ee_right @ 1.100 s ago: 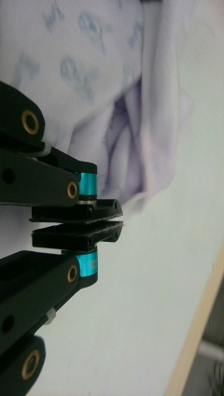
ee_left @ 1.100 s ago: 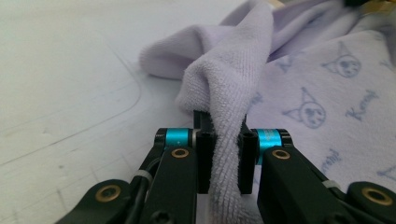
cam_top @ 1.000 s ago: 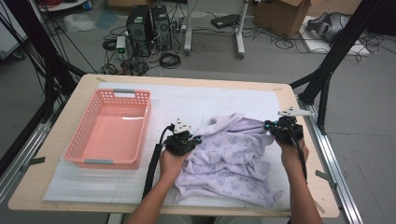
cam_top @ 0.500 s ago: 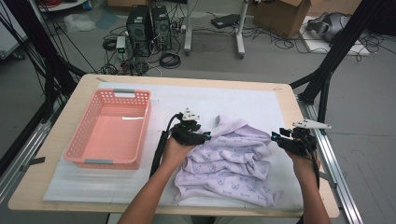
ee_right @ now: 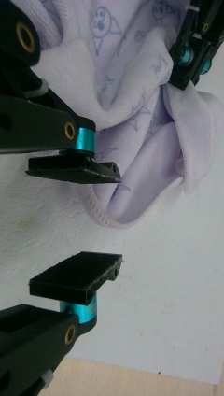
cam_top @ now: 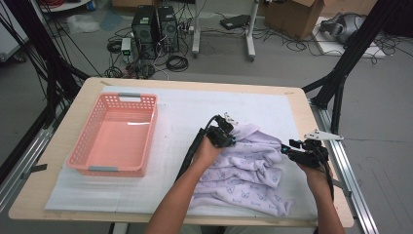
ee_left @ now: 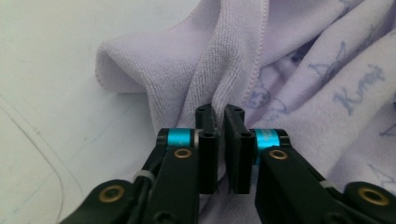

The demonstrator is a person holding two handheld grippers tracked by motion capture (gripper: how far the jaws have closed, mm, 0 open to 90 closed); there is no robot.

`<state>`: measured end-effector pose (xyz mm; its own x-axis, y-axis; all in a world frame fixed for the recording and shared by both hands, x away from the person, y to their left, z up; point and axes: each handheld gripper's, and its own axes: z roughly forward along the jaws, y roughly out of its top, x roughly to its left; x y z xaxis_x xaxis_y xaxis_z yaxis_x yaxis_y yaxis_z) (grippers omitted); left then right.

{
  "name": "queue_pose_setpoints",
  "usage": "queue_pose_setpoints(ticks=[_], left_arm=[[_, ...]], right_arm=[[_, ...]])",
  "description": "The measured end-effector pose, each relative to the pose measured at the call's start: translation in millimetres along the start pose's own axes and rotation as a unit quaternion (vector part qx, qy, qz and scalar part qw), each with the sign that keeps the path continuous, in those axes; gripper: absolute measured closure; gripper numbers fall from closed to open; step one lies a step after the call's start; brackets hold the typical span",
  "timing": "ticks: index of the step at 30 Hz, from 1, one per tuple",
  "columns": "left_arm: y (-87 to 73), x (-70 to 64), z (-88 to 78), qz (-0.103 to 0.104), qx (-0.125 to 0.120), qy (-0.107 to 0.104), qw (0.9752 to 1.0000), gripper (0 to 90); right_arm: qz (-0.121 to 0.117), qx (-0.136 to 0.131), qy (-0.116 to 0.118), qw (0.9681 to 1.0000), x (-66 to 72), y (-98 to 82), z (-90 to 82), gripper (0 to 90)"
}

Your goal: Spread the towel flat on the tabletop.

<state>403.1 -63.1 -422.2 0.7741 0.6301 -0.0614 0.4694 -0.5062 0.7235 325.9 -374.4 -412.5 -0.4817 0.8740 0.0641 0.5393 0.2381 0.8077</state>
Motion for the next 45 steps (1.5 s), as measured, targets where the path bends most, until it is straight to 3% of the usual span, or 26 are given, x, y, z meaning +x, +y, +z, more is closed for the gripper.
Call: queue_pose_setpoints(ticks=[4, 6, 10, 13, 17, 21, 23, 24, 25, 26, 27, 28, 30, 31, 33, 34, 36, 37, 39, 40, 41, 43, 45], left_arm=[[0.2, 14.2, -23.1, -0.039, -0.042, 0.002, 0.9983, 85.6], [-0.8, 22.2, -35.3, -0.053, -0.055, 0.021, 0.9969, 85.6], [-13.9, 40.7, -50.5, -0.081, -0.06, 0.059, 0.9932, 85.6], [-29.0, 52.8, -55.5, -0.1, -0.057, 0.072, 0.9908, 85.6], [-43.7, 64.2, -58.5, -0.118, -0.053, 0.087, 0.9877, 85.6], [-48.0, 72.0, -59.1, -0.135, -0.062, 0.094, 0.9844, 85.7], [-47.1, 73.6, -59.1, -0.141, -0.073, 0.115, 0.9806, 86.3], [-46.3, 76.2, -60.0, -0.146, -0.08, 0.13, 0.9773, 86.5], [-45.2, 79.4, -60.9, -0.152, -0.082, 0.137, 0.9754, 86.6], [-44.5, 83.2, -62.3, -0.155, -0.083, 0.141, 0.9743, 86.6], [-43.2, 86.6, -64.1, -0.16, -0.083, 0.145, 0.9728, 86.6], [-43.2, 89.7, -67.2, -0.162, -0.092, 0.155, 0.9702, 86.6], [-41.1, 97.5, -73.6, -0.169, -0.092, 0.162, 0.968, 86.6], [-39.5, 100.9, -76.4, -0.17, -0.098, 0.17, 0.9657, 86.6], [-35.0, 107.7, -79.8, -0.183, -0.122, 0.17, 0.9607, 86.6], [-31.8, 109.2, -78.8, -0.182, -0.128, 0.173, 0.9595, 86.6], [-22.5, 109.9, -72.0, -0.154, -0.119, 0.176, 0.965, 86.6], [-19.4, 108.7, -68.5, -0.144, -0.128, 0.175, 0.9655, 86.5], [-17.7, 105.5, -61.9, -0.147, -0.149, 0.166, 0.9636, 83.4], [-17.7, 104.0, -57.8, -0.147, -0.148, 0.159, 0.9649, 69.3], [-18.0, 102.0, -54.0, -0.147, -0.139, 0.145, 0.9685, 56.8], [-19.0, 94.2, -49.4, -0.127, -0.118, 0.125, 0.9768, 48.9], [-20.0, 88.0, -46.3, -0.123, -0.101, 0.111, 0.981, 41.9]], right_arm=[[0.006, -0.003, -0.001, 1.0, -3.1, 0.2, 2.7, 54.0], [0.015, -0.009, 0.001, 0.9998, -5.0, 0.5, 4.9, 54.0], [0.018, -0.003, 0.007, 0.9998, -8.1, 5.8, 14.5, 53.7], [0.017, 0.005, 0.009, 0.9998, -8.1, 14.2, 26.3, 51.9], [-0.004, 0.035, 0.017, 0.9992, -3.0, 25.2, 54.5, 50.4], [-0.028, 0.097, 0.029, 0.9945, 5.3, 30.6, 90.0, 48.4], [-0.028, 0.087, 0.046, 0.9948, 6.1, 34.0, 96.4, 63.6], [-0.035, 0.087, 0.056, 0.994, 6.4, 35.5, 98.0, 78.1], [-0.058, 0.085, 0.068, 0.9924, 7.6, 38.7, 100.1, 86.8], [-0.081, 0.091, 0.052, 0.9912, 9.3, 42.4, 100.9, 87.6], [-0.083, 0.099, 0.047, 0.9905, 6.3, 47.4, 102.9, 87.8], [-0.078, 0.09, 0.031, 0.9924, 1.3, 52.2, 101.6, 88.0], [-0.038, 0.05, 0.008, 0.998, -14.8, 62.7, 95.0, 88.1], [-0.024, 0.028, -0.003, 0.9993, -22.6, 67.1, 91.5, 88.1], [-0.004, -0.005, -0.019, 0.9998, -34.5, 74.2, 86.2, 88.1], [0.004, -0.025, -0.022, 0.9994, -39.2, 77.2, 84.3, 88.1], [0.013, -0.065, -0.043, 0.9969, -43.9, 84.0, 81.6, 88.1], [0.016, -0.077, -0.06, 0.9951, -44.5, 87.3, 80.8, 88.0], [0.018, -0.096, -0.097, 0.9905, -42.9, 91.6, 80.8, 86.7], [0.019, -0.092, -0.101, 0.9905, -42.5, 92.3, 82.3, 84.1], [0.017, -0.082, -0.099, 0.9915, -42.3, 91.8, 84.5, 78.8], [0.006, -0.057, -0.102, 0.9932, -40.9, 89.9, 86.3, 69.0], [0.01, -0.049, -0.091, 0.9946, -40.0, 86.5, 84.8, 65.0]])
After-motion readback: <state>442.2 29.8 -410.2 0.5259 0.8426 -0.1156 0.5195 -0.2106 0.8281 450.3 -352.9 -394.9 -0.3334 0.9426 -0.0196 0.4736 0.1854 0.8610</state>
